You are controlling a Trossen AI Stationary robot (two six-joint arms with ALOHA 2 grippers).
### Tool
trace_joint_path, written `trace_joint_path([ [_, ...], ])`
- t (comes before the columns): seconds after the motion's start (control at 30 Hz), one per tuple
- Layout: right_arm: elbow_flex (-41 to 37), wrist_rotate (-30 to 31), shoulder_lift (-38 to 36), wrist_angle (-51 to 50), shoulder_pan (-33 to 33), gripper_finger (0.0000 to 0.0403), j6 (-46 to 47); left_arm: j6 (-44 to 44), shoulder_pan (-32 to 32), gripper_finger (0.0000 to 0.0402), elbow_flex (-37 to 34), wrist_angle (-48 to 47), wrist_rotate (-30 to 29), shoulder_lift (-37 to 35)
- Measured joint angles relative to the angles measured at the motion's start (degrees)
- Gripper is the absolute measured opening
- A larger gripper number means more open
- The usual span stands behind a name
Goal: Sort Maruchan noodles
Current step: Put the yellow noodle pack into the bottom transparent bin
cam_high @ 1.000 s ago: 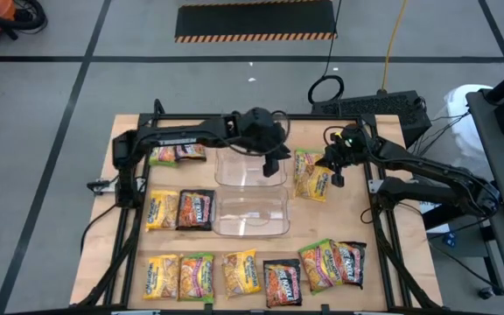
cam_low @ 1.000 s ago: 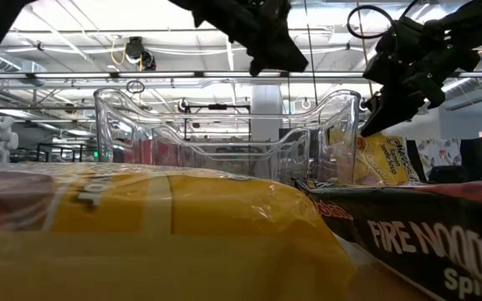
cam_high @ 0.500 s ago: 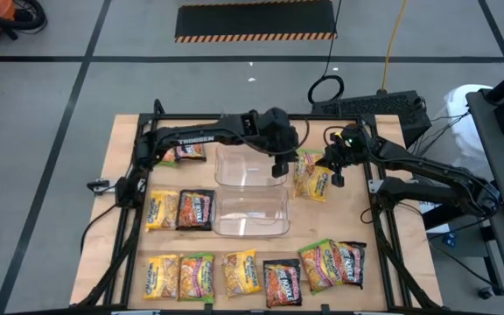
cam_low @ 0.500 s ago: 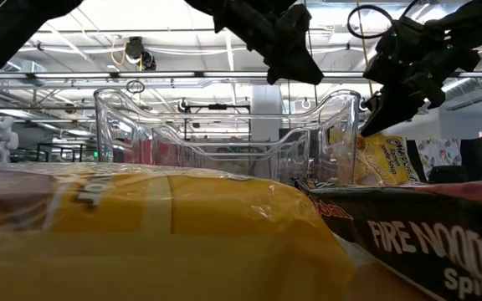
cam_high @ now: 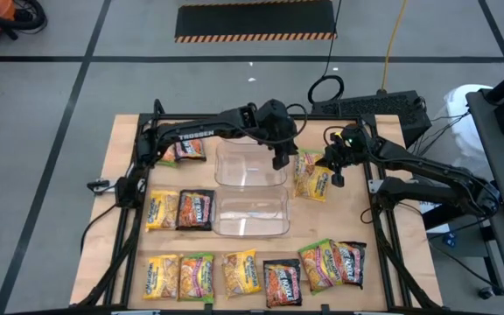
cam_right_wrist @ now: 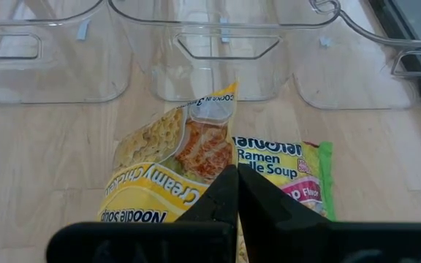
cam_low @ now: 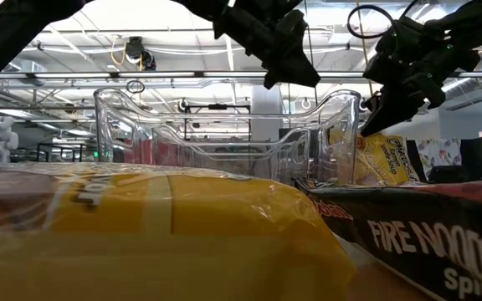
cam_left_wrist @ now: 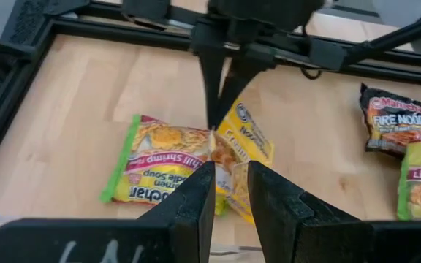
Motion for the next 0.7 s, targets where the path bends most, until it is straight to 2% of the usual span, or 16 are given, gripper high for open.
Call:
trace_joint_path([
  [0.53,0.0,0.11,-0.21,0.14,0.0,0.0,0.0,1.18,-3.03,0.0088,-0.09,3.79,2.85,4.88],
  [0.7,0.02,0.09,-0.22,0.17,0.02,0.0,-0.02,3.22,-3.01,0.0088,-0.03,7.08,-0.74,5.67],
])
